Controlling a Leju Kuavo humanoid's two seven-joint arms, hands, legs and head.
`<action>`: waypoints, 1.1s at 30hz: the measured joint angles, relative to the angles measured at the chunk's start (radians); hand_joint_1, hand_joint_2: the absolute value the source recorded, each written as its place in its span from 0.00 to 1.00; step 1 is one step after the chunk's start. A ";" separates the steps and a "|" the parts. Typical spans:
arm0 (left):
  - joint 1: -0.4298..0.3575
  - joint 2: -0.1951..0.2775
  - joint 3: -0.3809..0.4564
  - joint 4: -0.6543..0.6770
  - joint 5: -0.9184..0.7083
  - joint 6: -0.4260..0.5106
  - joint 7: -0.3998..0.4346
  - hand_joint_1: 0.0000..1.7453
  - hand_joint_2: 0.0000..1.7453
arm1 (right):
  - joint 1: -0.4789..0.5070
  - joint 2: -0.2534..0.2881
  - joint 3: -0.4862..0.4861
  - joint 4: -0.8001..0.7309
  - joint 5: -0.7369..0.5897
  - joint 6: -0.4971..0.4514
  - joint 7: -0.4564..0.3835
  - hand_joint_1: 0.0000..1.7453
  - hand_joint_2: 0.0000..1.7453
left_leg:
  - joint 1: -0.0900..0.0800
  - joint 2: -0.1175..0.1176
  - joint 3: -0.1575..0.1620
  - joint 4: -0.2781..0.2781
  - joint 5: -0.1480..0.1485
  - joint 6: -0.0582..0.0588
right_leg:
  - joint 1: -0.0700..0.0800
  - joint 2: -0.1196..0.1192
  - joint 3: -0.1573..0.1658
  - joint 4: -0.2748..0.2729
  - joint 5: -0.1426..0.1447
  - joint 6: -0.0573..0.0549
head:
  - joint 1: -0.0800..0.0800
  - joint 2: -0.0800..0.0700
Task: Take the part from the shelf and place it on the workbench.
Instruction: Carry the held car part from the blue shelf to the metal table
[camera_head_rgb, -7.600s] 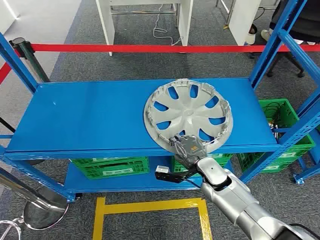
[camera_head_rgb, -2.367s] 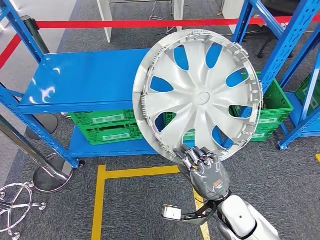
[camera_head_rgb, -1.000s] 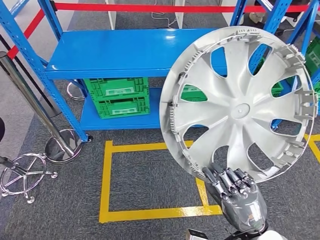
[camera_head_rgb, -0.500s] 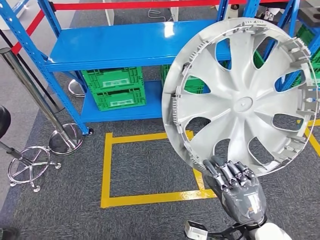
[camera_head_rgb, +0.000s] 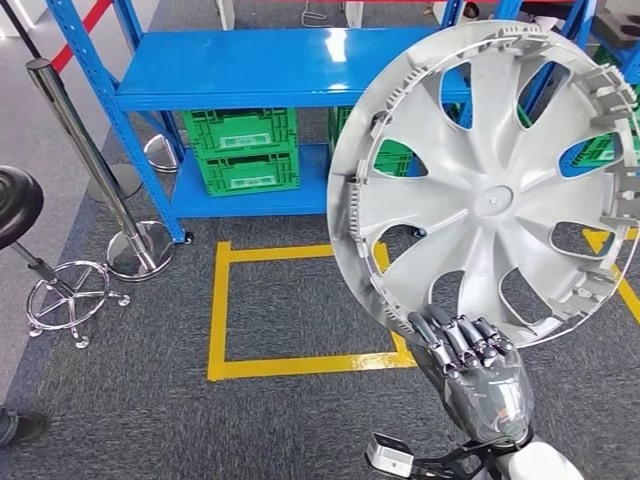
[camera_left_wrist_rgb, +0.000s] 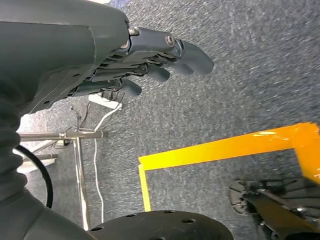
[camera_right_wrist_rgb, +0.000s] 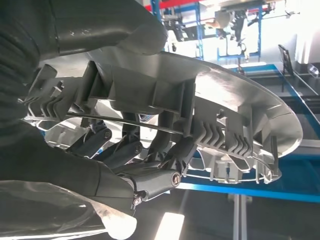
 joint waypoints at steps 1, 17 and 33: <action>-0.002 0.001 0.000 0.000 -0.002 0.000 0.001 0.00 1.00 | 0.000 0.000 0.000 0.000 0.000 0.000 0.001 1.00 1.00 | 0.000 0.001 -0.018 0.002 0.013 -0.002 | 0.000 0.000 0.014 0.010 0.045 0.000 | 0.000 0.000; -0.021 0.007 -0.002 0.000 -0.034 -0.005 0.003 0.00 1.00 | 0.008 0.000 -0.001 0.000 -0.001 0.000 -0.003 1.00 1.00 | 0.009 -0.003 -0.067 0.248 -0.081 -0.069 | -0.001 -0.009 0.211 -0.338 0.065 -0.055 | -0.013 0.000; -0.004 0.000 -0.006 0.001 -0.059 -0.013 -0.009 0.00 1.00 | 0.016 0.004 -0.025 0.001 -0.001 0.000 -0.032 1.00 1.00 | 0.008 -0.006 0.029 0.001 -0.010 -0.011 | 0.000 -0.001 0.071 -0.115 0.021 -0.006 | 0.003 0.000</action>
